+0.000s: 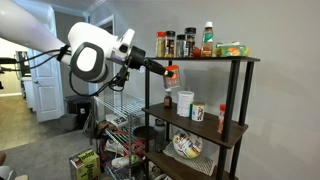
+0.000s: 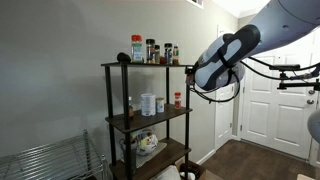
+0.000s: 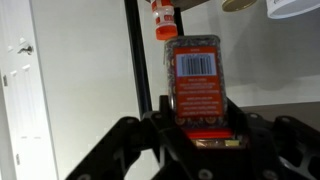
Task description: Move the spice bottle to the top shelf
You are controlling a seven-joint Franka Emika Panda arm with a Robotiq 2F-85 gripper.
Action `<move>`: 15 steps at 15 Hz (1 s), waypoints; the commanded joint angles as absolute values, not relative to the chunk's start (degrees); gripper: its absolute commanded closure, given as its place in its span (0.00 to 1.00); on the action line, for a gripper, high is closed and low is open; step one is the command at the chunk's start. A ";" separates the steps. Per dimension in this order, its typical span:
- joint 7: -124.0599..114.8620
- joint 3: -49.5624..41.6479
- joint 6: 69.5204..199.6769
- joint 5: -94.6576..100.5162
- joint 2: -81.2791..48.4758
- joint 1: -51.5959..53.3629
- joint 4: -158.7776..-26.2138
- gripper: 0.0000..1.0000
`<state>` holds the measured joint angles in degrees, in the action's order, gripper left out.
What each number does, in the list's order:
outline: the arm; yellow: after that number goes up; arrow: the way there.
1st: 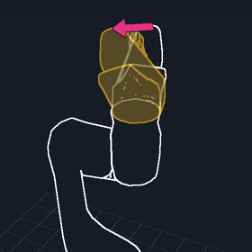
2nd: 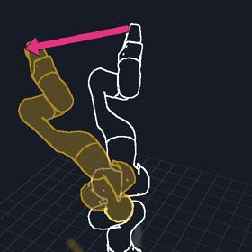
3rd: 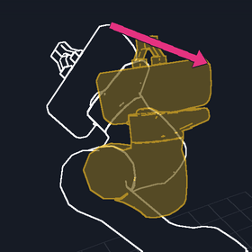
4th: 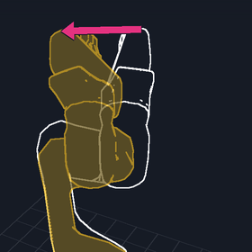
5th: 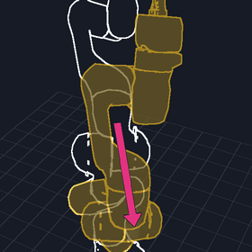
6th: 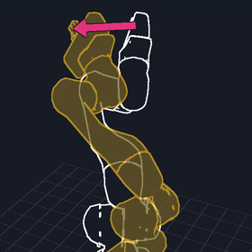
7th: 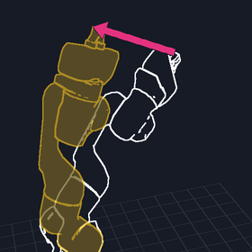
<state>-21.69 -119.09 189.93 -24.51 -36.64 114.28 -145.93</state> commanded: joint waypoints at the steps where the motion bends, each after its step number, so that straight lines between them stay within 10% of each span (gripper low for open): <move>1: -19.82 -121.49 189.76 -25.44 -38.26 116.81 -147.10 0.73; 15: -21.31 -127.76 179.69 -25.21 -44.57 112.36 -137.59 0.73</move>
<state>-21.68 -128.56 183.57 -24.54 -43.82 116.50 -142.60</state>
